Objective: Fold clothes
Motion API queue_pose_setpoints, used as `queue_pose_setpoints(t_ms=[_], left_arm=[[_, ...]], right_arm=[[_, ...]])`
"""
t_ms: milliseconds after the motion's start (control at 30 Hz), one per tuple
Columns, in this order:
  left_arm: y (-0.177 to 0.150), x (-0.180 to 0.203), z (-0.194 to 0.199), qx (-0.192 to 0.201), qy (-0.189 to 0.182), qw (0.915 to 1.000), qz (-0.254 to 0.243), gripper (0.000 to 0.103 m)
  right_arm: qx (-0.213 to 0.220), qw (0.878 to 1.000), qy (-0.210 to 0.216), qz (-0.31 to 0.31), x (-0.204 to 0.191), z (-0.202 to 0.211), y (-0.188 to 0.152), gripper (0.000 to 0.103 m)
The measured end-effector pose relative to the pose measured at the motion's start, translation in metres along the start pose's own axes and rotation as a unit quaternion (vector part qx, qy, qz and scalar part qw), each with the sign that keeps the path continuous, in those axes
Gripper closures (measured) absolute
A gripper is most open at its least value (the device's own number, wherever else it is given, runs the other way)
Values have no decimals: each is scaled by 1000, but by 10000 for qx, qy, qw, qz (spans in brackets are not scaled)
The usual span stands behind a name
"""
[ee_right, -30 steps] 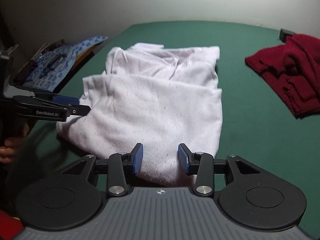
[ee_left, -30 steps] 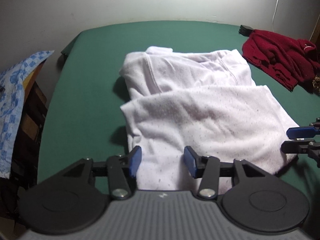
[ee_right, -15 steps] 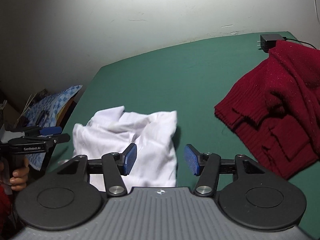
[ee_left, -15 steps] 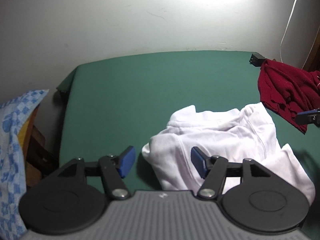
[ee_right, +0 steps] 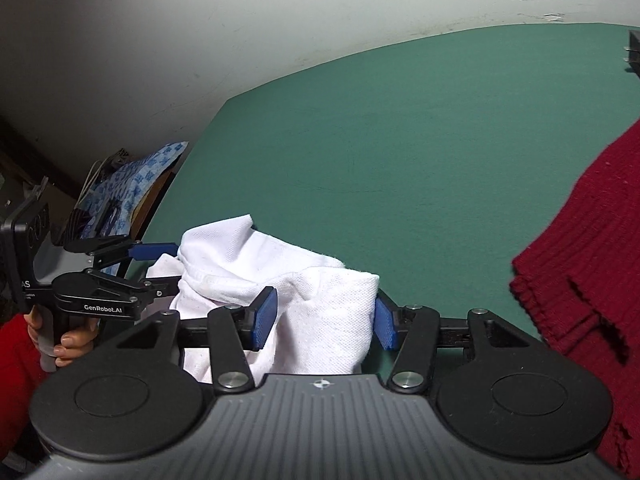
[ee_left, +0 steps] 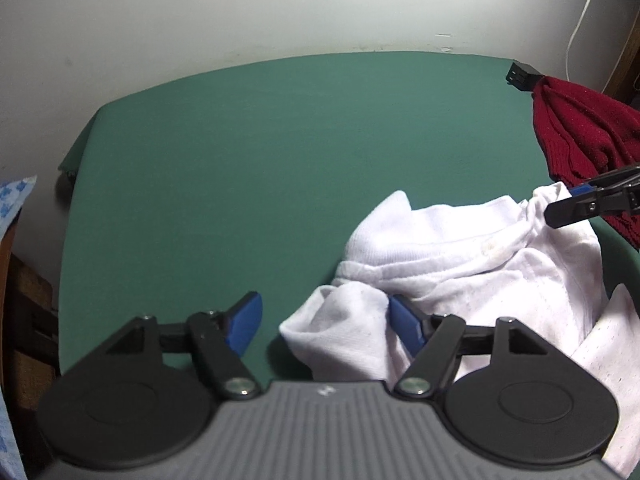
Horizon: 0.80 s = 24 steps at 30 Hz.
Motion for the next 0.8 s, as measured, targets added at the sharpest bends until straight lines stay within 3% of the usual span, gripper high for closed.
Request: queue_pose_setpoints(t_ms=[100,167,200,300,533,600,800], left_arm=[[1,5,1,0,-173,9998,-115,59],[1,7,2,10,-226,9996,-161,66],[1,9,3,15,-253,9995,-183,76],[1,15,10,114,-251,9992,-295,89],[11,14,51,573,-305,9976,-251,90],[12,15,68,734,-343,9964,-244,96],[-2,25,128,1127,-591,9915,-260,96]], right_arm=[[91,9998,89,162,-1,-7,1,51],[49,9997,201,157,2,-10,4,70],[-32,9996,253,105,5,-11,4,83],[12,9995,310,57,5,-3,4,85],[400,9977,490,249,-11,33,7,85],[556,9963,539,376,-19,48,5,85],[903,9910,703,697,-42,92,-14,90]])
Point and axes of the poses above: each gripper's, at about its wrist camera, not at the fingertips, and z roughly against the way its jaws point, x to its right, y to its top, the point moved 5 cm from there along -z, roughly the way its jaws point, and after that the axes turned 3 degrees about z, right-handed, at the moved point
